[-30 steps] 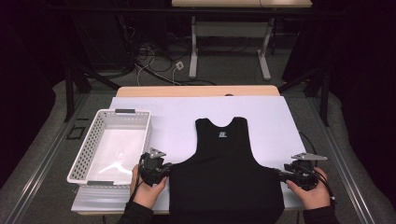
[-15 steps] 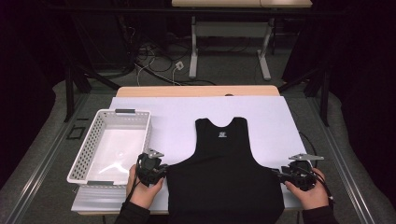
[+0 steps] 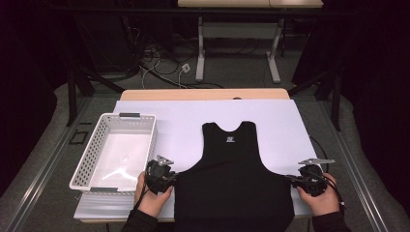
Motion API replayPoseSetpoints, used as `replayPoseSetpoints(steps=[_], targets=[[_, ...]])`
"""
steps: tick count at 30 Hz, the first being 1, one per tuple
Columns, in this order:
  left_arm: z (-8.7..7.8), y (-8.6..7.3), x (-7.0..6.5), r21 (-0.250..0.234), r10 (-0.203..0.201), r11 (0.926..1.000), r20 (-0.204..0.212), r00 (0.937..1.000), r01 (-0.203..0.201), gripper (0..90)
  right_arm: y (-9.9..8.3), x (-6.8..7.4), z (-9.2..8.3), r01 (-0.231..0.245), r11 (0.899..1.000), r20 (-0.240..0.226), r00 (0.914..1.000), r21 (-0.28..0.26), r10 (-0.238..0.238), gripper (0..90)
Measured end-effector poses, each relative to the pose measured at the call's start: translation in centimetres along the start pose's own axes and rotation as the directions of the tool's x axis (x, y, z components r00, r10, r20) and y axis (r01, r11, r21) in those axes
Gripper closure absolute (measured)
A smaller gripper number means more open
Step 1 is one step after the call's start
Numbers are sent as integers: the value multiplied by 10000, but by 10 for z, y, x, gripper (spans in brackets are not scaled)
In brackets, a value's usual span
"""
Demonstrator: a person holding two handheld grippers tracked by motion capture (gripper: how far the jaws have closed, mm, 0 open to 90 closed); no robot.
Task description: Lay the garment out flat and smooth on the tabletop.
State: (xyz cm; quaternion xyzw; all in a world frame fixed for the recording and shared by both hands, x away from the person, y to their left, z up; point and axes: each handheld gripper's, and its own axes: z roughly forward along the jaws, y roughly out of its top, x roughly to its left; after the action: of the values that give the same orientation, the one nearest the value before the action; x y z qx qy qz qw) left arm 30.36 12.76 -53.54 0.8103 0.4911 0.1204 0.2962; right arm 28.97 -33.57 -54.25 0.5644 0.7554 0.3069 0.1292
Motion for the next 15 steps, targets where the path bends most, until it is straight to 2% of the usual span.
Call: replayPoseSetpoints(steps=[5,8,12,15], targets=[[2,0,0,18,-4,10000,24,10000,4,805,0,-6,-10,-164,9997,94,9998,-155,165,859],[1,0,0,-95,-8,10000,61,10000,8,790,0,-8,-12,-155,9999,311,9994,-22,156,860],[-1,2,1,-257,-40,9997,162,9999,44,745,0,-4,-10,-78,10000,139,9999,-40,79,850],[-3,4,-1,-439,-110,9990,361,9993,126,695,1,-1,-10,-1,9997,7,10000,-257,1,761]])
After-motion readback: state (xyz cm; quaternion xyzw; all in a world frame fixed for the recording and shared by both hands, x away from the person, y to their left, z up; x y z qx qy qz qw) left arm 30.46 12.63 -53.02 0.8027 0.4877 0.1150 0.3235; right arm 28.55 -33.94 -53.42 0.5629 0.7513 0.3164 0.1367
